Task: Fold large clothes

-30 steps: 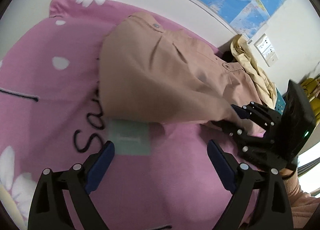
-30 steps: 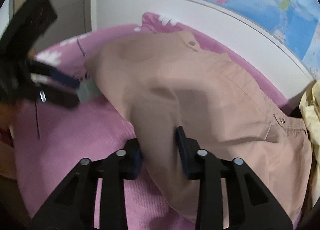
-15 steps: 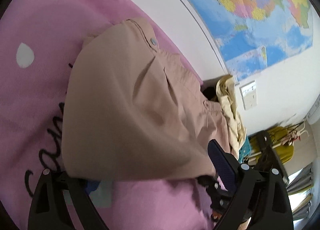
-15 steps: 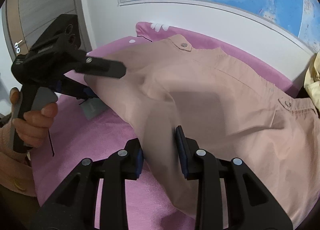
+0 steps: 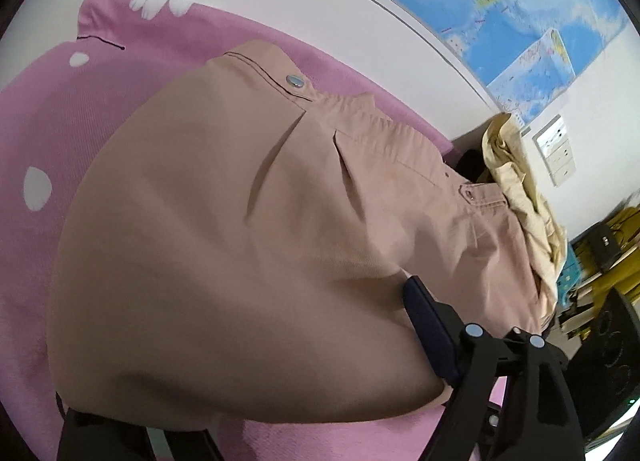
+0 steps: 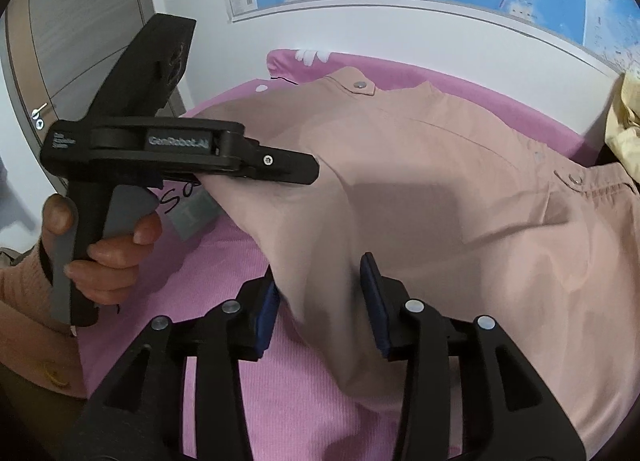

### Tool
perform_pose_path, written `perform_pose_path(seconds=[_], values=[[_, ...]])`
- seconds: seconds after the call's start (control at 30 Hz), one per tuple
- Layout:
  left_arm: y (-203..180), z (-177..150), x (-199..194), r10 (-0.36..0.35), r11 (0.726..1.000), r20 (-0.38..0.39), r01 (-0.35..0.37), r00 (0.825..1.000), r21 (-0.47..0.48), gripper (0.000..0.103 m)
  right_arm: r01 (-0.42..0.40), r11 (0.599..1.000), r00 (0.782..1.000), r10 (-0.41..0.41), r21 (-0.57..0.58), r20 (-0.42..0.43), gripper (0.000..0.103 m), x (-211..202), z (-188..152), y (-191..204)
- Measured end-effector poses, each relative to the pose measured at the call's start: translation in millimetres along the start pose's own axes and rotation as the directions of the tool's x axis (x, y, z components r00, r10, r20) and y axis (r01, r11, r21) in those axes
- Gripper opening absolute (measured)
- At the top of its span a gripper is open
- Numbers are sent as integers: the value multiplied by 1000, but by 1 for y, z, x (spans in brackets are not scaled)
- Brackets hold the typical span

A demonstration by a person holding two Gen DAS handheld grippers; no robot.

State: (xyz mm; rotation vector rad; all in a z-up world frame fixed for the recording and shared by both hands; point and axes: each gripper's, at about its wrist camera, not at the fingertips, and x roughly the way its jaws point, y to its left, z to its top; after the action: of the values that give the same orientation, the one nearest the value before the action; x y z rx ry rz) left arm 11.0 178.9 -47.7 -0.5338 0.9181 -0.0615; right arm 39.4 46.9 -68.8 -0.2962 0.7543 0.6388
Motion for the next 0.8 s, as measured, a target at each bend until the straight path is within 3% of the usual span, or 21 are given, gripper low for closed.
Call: perform_pose_path(seconds=[0.3,0.53,0.67,0.73,0.8], values=[[-2,-4,0,36,998,8,-37,999,52,80,-24,996,999,19,91,50,51,-39,-20,-19],[-3,-6,0,47,996,15,-48,999,73,82,49,951,989,-89,307,116,51,-70,-34,-75],[-4,-6,1,43,996,18,-44,999,80,84,142,912,981,-182,386,70,51,-65,-41,-104],[-4,-6,2,40,996,20,-42,999,84,86,206,893,972,-235,400,24,45,-53,-44,-119],[-6,-6,3,49,994,22,-51,999,95,86,213,887,971,-239,409,12,41,-42,-43,-129]])
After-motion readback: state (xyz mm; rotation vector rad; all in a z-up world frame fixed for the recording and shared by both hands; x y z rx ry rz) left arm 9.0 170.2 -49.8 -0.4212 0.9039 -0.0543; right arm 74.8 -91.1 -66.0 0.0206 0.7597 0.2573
